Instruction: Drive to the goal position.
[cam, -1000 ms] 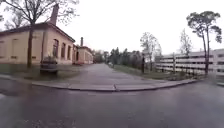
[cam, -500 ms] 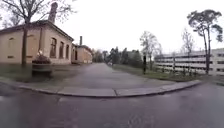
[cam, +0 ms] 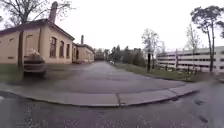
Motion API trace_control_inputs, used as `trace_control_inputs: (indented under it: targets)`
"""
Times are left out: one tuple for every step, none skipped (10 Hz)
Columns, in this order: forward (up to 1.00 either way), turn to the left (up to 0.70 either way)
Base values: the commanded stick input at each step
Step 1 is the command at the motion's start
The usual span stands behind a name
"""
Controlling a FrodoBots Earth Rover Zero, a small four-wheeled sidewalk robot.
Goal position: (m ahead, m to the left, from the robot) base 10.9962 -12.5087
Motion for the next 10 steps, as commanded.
trace_control_inputs:
  targets:
    - [1.00, 0.00]
    - [1.00, 0.00]
    - [1.00, 0.00]
    - [1.00, 0.00]
    - [1.00, 0.00]
    - [1.00, 0.00]
    - [1.00, 0.00]
    - [1.00, 0.00]
    - [1.00, 0.00]
    - [1.00, 0.00]
